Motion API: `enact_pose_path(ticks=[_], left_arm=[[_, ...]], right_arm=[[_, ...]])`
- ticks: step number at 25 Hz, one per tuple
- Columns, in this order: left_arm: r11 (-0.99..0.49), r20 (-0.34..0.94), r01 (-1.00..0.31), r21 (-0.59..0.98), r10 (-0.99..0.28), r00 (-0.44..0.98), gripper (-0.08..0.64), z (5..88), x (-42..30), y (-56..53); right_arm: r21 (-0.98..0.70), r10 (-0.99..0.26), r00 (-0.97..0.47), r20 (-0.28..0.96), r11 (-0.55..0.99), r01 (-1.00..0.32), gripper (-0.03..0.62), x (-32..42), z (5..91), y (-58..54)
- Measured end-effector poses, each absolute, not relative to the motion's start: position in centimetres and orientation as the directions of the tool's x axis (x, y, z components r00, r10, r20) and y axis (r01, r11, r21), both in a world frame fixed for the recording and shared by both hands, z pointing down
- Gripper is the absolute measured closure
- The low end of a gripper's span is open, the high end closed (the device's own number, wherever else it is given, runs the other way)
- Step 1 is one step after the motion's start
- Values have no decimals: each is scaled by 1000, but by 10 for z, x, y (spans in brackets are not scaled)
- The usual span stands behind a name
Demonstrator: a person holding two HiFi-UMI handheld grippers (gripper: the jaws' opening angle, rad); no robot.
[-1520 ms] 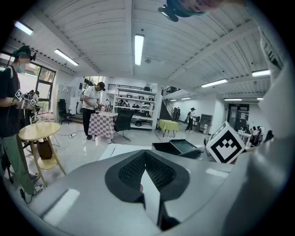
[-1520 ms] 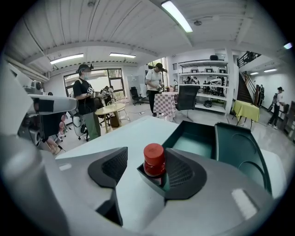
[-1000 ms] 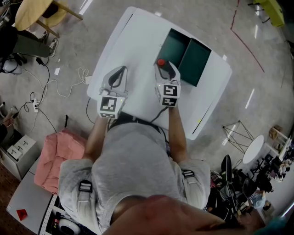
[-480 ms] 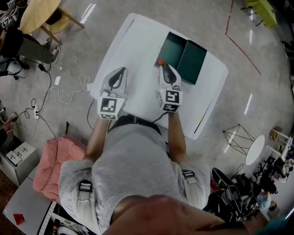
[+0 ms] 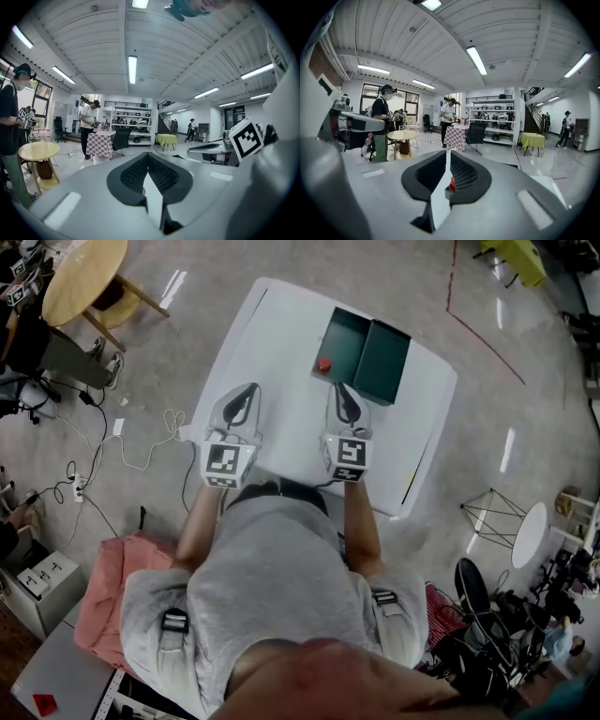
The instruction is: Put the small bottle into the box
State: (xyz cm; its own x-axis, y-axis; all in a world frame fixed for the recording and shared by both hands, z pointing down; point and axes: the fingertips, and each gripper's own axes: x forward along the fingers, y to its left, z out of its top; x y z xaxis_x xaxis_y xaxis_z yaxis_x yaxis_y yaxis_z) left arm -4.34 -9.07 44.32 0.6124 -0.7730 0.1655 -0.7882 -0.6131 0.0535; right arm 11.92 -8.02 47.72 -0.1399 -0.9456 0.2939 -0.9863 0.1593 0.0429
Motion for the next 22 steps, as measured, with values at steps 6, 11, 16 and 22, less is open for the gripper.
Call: enact_pose_path(ticks=[6, 11, 16, 22], left_arm=[[-655, 150, -754, 52, -741, 654, 549, 438, -34, -71], [-674, 141, -738, 49, -726, 673, 549, 433, -30, -56], [-678, 152, -734, 46, -721, 676, 549, 437, -36, -44], [-670, 179, -740, 57, -722, 668, 549, 449, -41, -34]], right_arm=[[51, -957, -103, 272, 121, -991, 577, 123, 466, -52], [69, -961, -83, 263, 105, -992, 589, 125, 461, -30], [76, -963, -69, 259, 91, -993, 589, 125, 461, -10], [66, -960, -55, 276, 75, -995, 589, 131, 472, 7]])
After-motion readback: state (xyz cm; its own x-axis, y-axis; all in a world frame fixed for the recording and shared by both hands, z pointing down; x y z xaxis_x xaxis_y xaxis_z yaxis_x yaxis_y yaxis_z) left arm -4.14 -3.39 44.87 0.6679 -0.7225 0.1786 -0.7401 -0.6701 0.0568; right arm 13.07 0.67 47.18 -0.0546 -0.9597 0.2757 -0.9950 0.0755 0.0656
